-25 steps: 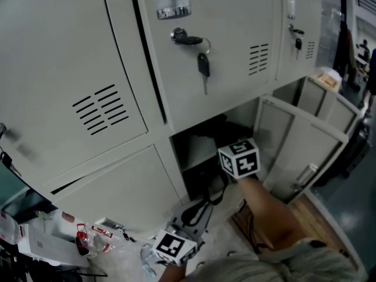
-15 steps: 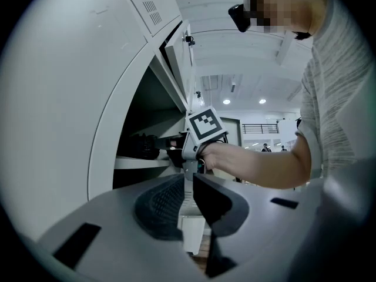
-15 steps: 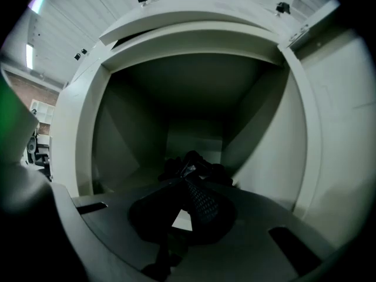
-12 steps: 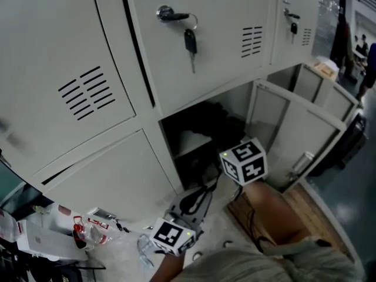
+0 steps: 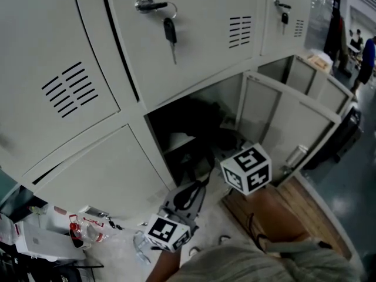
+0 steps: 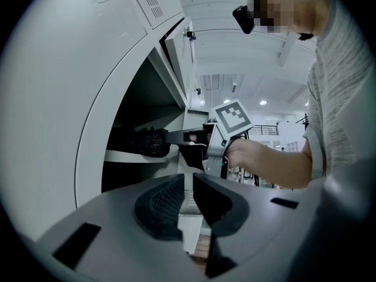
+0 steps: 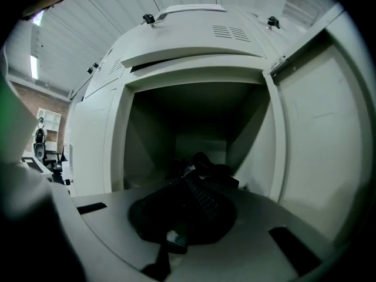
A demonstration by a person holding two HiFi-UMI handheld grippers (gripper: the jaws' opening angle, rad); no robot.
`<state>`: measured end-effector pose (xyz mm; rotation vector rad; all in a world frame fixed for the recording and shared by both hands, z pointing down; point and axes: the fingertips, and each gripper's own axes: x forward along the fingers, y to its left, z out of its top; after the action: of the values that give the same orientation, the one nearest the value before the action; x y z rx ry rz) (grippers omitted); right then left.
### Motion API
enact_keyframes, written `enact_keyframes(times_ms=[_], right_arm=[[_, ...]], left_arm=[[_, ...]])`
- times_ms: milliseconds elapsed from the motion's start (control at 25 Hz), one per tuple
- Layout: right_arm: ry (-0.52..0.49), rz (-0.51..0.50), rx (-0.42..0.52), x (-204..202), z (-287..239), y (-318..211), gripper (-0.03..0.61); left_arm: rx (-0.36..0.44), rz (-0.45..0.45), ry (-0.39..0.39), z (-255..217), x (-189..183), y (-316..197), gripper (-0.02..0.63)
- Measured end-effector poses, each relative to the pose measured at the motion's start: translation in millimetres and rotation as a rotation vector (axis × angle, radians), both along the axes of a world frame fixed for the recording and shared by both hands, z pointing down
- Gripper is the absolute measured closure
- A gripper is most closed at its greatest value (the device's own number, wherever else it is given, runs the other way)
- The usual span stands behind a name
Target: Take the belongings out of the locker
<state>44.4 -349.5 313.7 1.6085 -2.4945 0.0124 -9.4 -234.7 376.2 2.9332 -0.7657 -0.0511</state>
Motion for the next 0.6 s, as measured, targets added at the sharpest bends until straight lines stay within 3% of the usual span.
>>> enact_keyframes(times_ms=[240, 600], right_arm=[[-0.004, -0.023, -0.008, 0, 0, 15, 0.574], [0.028, -0.055, 0.005, 3, 0, 26, 0.574]], left_arm=[[0.024, 0.013, -0.027, 6, 2, -4, 0.583], [-0.001, 0.006, 0.018, -5, 12, -8, 0.583]])
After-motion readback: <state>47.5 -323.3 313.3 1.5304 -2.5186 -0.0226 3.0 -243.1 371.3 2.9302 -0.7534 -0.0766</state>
